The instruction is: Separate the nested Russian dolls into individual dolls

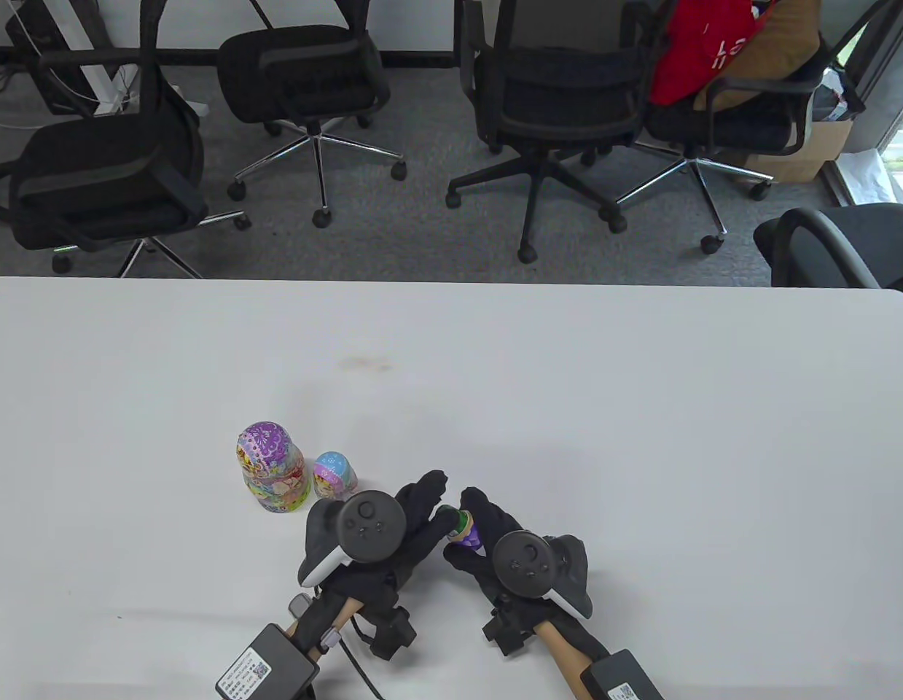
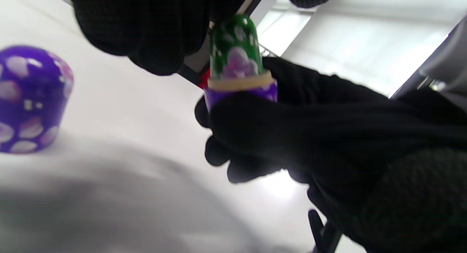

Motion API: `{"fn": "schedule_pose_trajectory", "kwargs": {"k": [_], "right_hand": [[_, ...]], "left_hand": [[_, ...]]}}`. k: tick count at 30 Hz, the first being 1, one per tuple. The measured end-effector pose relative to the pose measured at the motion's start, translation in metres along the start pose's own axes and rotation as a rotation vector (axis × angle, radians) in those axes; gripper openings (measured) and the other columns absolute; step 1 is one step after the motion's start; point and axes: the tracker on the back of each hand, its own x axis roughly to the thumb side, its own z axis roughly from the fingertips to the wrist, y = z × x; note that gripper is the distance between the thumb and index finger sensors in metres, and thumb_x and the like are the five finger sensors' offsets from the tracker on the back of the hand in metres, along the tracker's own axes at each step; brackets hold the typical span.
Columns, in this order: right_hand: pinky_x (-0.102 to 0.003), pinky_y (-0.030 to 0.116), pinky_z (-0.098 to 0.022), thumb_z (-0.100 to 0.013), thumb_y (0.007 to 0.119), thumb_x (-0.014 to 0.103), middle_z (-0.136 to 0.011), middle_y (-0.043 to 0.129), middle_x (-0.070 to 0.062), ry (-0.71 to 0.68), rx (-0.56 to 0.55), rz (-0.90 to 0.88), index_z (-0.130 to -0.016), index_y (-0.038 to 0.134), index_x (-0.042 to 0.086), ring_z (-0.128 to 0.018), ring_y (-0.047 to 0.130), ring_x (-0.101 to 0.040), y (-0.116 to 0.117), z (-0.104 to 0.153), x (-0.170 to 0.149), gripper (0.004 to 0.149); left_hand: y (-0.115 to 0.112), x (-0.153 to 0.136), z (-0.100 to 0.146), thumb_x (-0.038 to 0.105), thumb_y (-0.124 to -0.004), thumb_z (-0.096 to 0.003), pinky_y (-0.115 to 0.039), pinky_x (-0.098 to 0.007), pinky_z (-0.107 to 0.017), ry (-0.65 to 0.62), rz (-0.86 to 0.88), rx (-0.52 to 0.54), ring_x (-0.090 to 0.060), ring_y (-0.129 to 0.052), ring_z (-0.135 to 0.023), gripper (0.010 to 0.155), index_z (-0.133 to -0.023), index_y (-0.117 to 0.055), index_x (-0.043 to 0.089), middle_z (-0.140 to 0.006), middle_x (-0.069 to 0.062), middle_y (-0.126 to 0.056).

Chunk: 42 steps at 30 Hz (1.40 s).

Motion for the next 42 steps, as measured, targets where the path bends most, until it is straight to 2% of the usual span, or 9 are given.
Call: {"fn": "schedule_pose_trajectory", "kwargs": {"k": [3, 8, 15, 23, 33, 42], "right_hand": [[-0.038, 0.085, -0.051, -0.042, 0.083, 0.042, -0.094, 0.078, -0.018, -0.004, 0.002, -0.005, -0.104, 0.052, 0.000, -0.069, 0.090, -0.032, 0.001, 0.000, 0.002, 0.081], [-0.037, 0.085, -0.051, -0.042, 0.082, 0.042, -0.094, 0.077, -0.019, -0.009, -0.001, -0.017, -0.104, 0.051, -0.001, -0.069, 0.090, -0.032, 0.001, 0.001, 0.001, 0.081], [-0.038, 0.085, -0.051, -0.042, 0.083, 0.041, -0.095, 0.077, -0.019, -0.007, -0.003, -0.006, -0.104, 0.052, 0.000, -0.069, 0.090, -0.033, 0.001, 0.000, -0.001, 0.081], [-0.039, 0.085, -0.051, -0.041, 0.084, 0.041, -0.093, 0.079, -0.021, 0.071, 0.008, 0.009, -0.103, 0.055, 0.000, -0.068, 0.091, -0.034, -0.004, -0.003, -0.020, 0.080], [-0.037, 0.087, -0.047, -0.041, 0.084, 0.043, -0.090, 0.083, -0.021, 0.133, -0.042, 0.011, -0.105, 0.058, 0.008, -0.064, 0.094, -0.033, -0.013, -0.004, -0.033, 0.077], [-0.035, 0.087, -0.049, -0.040, 0.084, 0.042, -0.091, 0.081, -0.019, 0.129, -0.041, 0.012, -0.103, 0.054, -0.002, -0.066, 0.093, -0.031, -0.011, -0.004, -0.033, 0.083]], "left_hand": [[-0.008, 0.004, -0.001, 0.044, -0.061, -0.0600, -0.089, -0.038, -0.046, -0.018, -0.047, -0.019, -0.036, -0.093, -0.075, 0.068, -0.114, -0.056, 0.003, -0.104, -0.025, -0.078], [-0.012, 0.005, -0.001, 0.035, -0.065, -0.0607, -0.090, -0.035, -0.044, -0.029, -0.075, 0.047, -0.031, -0.094, -0.072, 0.059, -0.111, -0.059, 0.004, -0.099, -0.022, -0.081], [-0.007, 0.004, 0.001, 0.033, -0.067, -0.0601, -0.090, -0.034, -0.042, -0.045, -0.060, 0.112, -0.028, -0.095, -0.068, 0.057, -0.109, -0.062, 0.004, -0.095, -0.021, -0.083], [0.004, -0.004, 0.002, 0.033, -0.067, -0.0600, -0.090, -0.034, -0.042, -0.018, -0.114, 0.178, -0.028, -0.095, -0.068, 0.057, -0.109, -0.063, 0.005, -0.096, -0.021, -0.083], [-0.023, -0.003, -0.005, 0.034, -0.069, -0.0593, -0.090, -0.034, -0.041, 0.000, -0.356, 0.027, -0.027, -0.095, -0.067, 0.056, -0.109, -0.065, 0.008, -0.097, -0.020, -0.084], [-0.050, -0.002, -0.007, 0.034, -0.069, -0.0588, -0.090, -0.034, -0.042, -0.005, -0.538, -0.065, -0.027, -0.096, -0.068, 0.056, -0.109, -0.066, 0.009, -0.098, -0.018, -0.084]]}}
